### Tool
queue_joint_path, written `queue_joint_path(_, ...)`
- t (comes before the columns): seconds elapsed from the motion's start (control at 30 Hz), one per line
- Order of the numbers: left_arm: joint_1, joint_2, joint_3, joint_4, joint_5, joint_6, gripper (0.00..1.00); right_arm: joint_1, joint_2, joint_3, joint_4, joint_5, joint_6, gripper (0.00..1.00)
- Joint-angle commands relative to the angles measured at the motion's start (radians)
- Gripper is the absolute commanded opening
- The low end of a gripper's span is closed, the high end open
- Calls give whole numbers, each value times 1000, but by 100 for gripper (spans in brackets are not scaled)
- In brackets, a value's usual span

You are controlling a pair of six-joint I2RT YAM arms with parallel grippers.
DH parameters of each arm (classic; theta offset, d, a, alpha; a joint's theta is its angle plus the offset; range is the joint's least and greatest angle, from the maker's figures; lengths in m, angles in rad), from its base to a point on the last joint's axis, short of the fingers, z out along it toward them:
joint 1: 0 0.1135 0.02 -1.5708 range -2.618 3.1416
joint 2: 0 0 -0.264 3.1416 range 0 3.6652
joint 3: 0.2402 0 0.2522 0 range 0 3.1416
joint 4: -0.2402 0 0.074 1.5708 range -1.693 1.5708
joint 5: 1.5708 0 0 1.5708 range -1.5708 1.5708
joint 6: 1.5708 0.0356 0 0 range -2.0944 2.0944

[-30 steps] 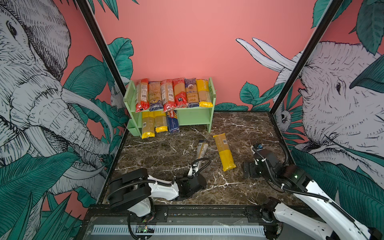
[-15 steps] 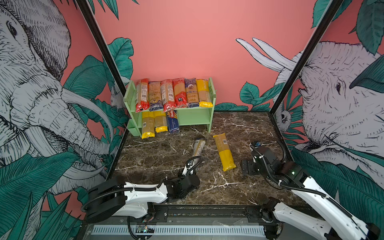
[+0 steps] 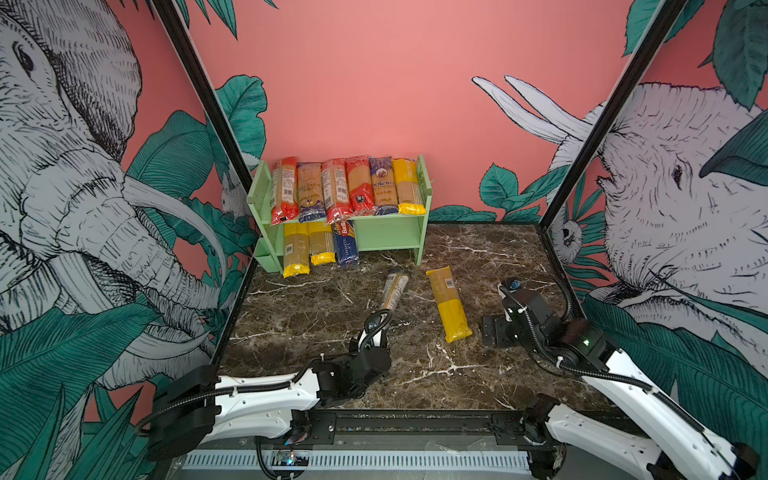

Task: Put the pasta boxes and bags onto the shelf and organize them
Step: 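Lift the clear-wrapped pack upright with the left gripper toward the lower tier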

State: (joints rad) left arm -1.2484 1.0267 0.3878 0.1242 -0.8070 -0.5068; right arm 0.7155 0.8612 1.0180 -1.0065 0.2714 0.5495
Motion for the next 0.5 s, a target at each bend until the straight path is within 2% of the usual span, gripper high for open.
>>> queue_joint_path(0.0, 6, -70, 10, 88, -114, 43, 0, 5, 6, 32, 6, -6, -2, 99)
queue_joint_path(0.47, 5, -136, 27, 119, -148, 166, 0, 6, 29, 79, -7, -8, -9, 99)
